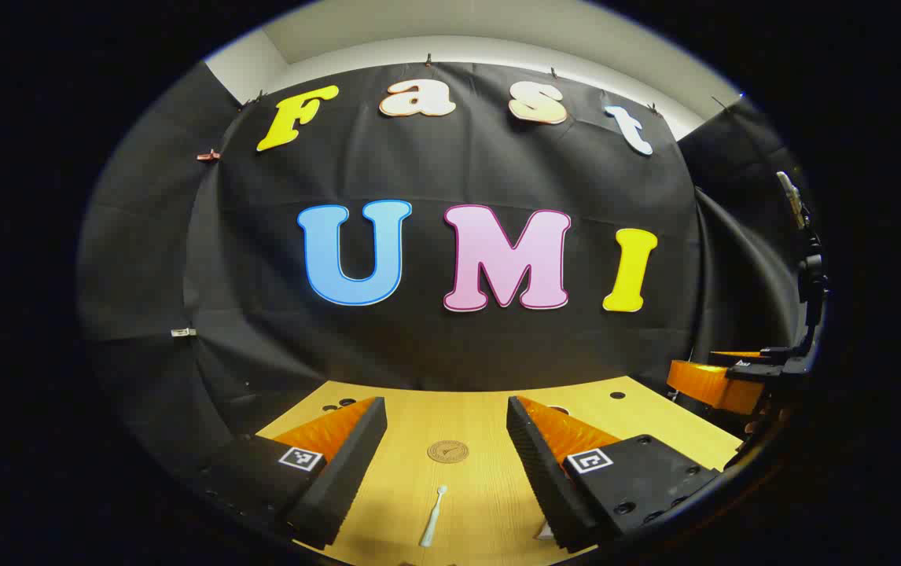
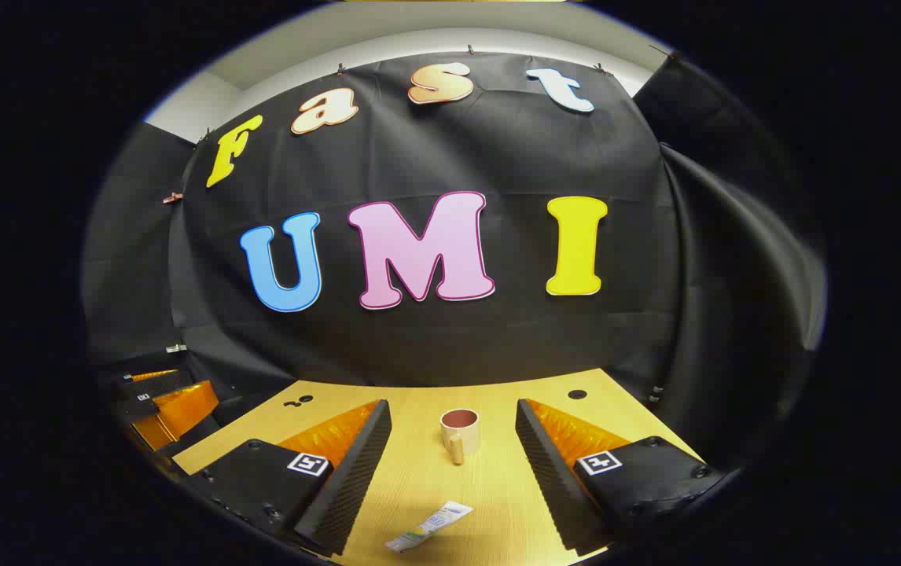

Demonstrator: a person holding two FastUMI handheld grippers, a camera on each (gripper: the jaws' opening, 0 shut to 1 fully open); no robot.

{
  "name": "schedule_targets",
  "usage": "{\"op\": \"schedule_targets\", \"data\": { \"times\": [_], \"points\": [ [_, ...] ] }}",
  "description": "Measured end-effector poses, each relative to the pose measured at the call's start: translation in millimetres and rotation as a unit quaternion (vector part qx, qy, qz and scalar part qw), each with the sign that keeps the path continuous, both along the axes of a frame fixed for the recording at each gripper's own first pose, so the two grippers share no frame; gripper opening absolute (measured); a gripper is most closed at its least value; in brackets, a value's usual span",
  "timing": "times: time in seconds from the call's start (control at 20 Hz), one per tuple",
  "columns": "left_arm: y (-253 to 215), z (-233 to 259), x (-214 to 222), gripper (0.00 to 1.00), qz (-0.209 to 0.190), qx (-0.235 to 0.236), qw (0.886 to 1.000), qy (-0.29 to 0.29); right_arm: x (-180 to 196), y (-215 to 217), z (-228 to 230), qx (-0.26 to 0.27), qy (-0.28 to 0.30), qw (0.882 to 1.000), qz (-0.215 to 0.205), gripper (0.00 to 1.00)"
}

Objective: Put the toothbrush and toothpaste on the desktop into the cup, then pick up the cup and place it on the coaster on the desktop.

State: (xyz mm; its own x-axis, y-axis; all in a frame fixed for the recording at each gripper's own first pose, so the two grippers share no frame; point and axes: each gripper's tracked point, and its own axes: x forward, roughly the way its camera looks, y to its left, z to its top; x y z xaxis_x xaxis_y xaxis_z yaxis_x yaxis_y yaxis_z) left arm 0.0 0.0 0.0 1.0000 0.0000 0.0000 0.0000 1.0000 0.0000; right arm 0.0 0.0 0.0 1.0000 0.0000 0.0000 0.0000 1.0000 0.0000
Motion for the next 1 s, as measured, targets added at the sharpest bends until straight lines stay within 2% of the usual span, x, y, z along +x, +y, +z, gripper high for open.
{"op": "schedule_targets", "data": {
  "times": [0.3,0.65,1.0],
  "points": [
    [11.8,-1.7,-0.9,0.97,0.014,0.003,1.0,-0.002,-4.7,6.6,-7.4,-0.008,0.009,1.0,0.01,0.98],
    [24.9,-23.4,-2.9,0.97,0.032,-0.018,0.999,0.027,-5.7,9.4,-27.6,-0.015,0.043,0.999,0.011,0.98],
    [29.0,-26.9,0.3,0.97,0.035,-0.018,0.999,0.033,0.6,8.4,-41.2,-0.009,0.067,0.998,0.003,0.98]
  ]
}}
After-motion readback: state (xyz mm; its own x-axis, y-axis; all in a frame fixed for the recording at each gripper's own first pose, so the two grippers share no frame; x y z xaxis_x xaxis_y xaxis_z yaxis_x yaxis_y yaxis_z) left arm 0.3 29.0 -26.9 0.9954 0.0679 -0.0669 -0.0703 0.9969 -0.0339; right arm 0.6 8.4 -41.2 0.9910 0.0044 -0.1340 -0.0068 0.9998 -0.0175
